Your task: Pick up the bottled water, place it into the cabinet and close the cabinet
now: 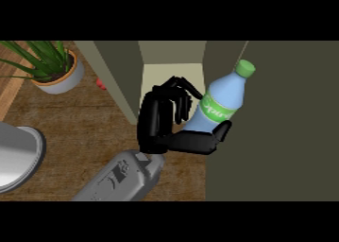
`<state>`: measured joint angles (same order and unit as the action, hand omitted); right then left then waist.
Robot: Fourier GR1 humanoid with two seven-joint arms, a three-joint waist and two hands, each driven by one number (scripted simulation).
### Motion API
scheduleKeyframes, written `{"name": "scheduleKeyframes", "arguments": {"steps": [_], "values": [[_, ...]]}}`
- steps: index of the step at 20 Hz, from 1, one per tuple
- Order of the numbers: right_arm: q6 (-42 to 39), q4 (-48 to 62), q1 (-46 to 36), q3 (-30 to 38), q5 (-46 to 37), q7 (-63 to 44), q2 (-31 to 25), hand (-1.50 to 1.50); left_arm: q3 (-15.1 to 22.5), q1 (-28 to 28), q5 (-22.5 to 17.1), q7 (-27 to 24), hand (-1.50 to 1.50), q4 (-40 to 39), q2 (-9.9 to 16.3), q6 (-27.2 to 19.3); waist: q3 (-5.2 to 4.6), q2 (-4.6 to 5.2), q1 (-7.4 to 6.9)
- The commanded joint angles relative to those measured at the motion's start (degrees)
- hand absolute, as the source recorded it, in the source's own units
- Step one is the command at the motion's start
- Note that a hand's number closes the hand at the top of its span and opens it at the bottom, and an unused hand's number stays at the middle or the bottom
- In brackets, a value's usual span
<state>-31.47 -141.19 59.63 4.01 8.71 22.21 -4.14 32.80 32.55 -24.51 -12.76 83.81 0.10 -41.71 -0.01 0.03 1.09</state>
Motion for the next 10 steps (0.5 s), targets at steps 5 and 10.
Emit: {"name": "scheduleKeyframes", "arguments": {"steps": [5, 10], "values": [[-0.9, -5.1, 0.0, 4.5, 7.4, -2.0, -0.6, -1.5, -1.2, 6.3, -0.1, -1.1, 1.5, -8.7, -0.1, -3.8, 0.0, -0.05, 0.04], [-1.6, -6.6, 1.3, 3.5, 7.6, -3.4, -0.2, -1.5, -2.1, 13.0, -3.2, -2.1, 1.5, -18.5, -0.1, -3.7, -0.02, 0.17, 0.75]]}}
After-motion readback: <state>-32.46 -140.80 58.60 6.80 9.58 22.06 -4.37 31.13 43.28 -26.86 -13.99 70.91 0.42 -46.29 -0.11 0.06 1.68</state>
